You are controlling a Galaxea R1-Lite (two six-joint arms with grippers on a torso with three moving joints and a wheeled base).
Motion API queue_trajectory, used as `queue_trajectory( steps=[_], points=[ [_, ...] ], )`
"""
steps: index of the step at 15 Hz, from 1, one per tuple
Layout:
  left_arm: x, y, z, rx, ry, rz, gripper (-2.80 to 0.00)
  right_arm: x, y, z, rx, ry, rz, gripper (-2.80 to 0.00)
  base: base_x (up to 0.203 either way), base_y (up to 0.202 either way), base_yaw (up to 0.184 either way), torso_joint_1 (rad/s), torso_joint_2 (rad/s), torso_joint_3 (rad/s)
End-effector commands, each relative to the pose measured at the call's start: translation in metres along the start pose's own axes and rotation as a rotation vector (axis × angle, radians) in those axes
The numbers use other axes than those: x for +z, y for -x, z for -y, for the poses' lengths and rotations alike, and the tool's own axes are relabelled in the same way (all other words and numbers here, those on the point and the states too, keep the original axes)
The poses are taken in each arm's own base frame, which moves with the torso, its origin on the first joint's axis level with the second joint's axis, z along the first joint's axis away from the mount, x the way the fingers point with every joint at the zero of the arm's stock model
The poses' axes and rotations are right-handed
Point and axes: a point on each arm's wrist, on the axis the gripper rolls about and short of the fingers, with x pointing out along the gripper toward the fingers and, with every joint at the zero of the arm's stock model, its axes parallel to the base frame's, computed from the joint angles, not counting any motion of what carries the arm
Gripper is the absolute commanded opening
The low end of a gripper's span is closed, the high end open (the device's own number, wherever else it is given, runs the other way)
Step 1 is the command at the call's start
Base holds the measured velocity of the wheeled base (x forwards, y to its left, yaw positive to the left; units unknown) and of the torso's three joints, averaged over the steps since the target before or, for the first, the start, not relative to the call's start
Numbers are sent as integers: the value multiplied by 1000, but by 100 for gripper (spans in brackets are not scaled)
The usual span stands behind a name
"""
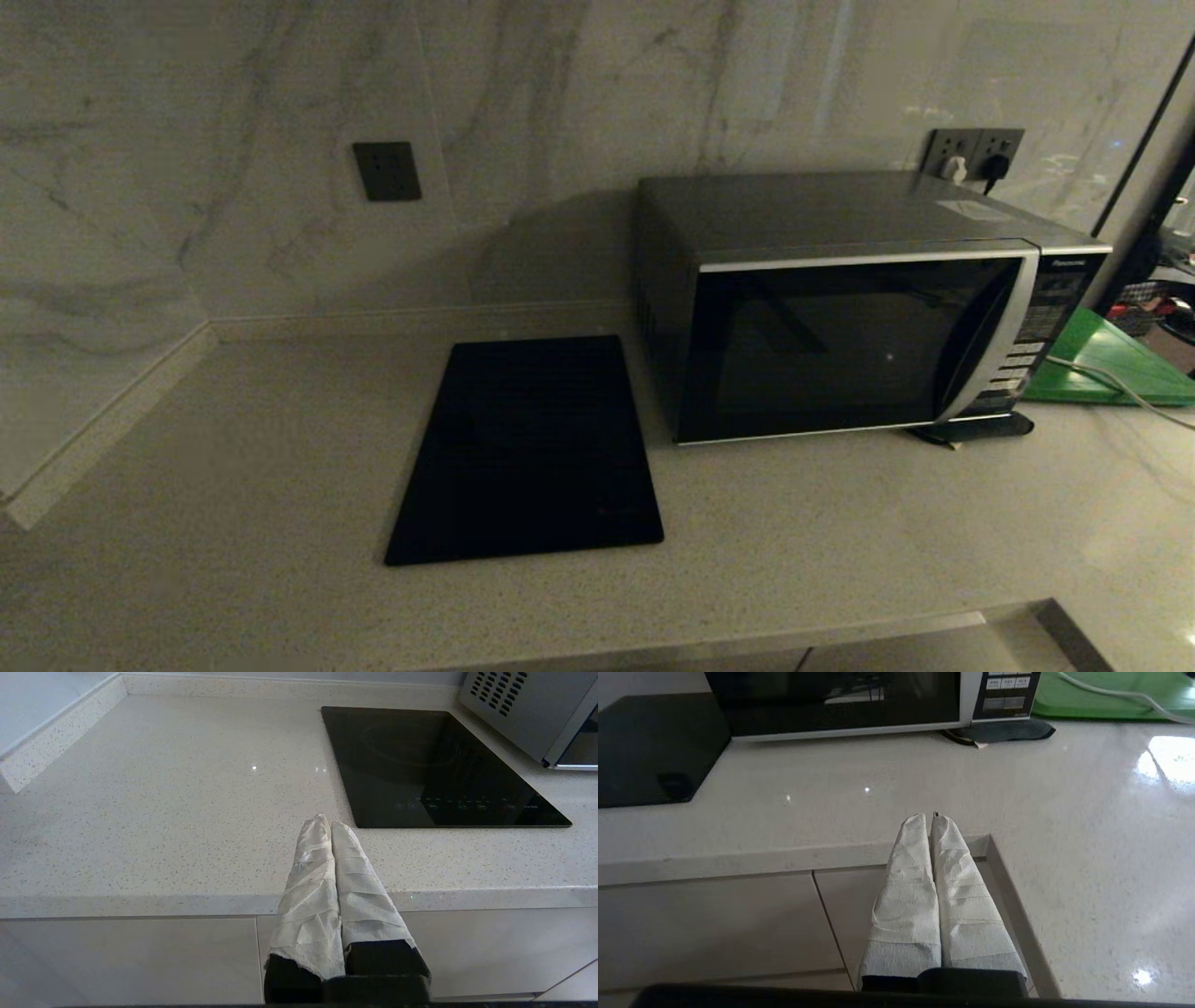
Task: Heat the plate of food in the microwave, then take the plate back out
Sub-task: Open the microwave oven
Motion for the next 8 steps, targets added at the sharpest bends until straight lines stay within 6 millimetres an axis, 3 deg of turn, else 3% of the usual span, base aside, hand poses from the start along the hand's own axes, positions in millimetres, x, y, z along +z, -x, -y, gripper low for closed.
queue_trajectory(
  steps=[1,8],
  points=[
    [0,0,0,1,1,-1,-280,-1,-1,0,-1,0,-7,-280,0,0,0,0,0,0],
    [0,0,0,0,1,-1,-280,-1,0,0,1,-2,-6,-280,0,0,0,0,0,0]
  ],
)
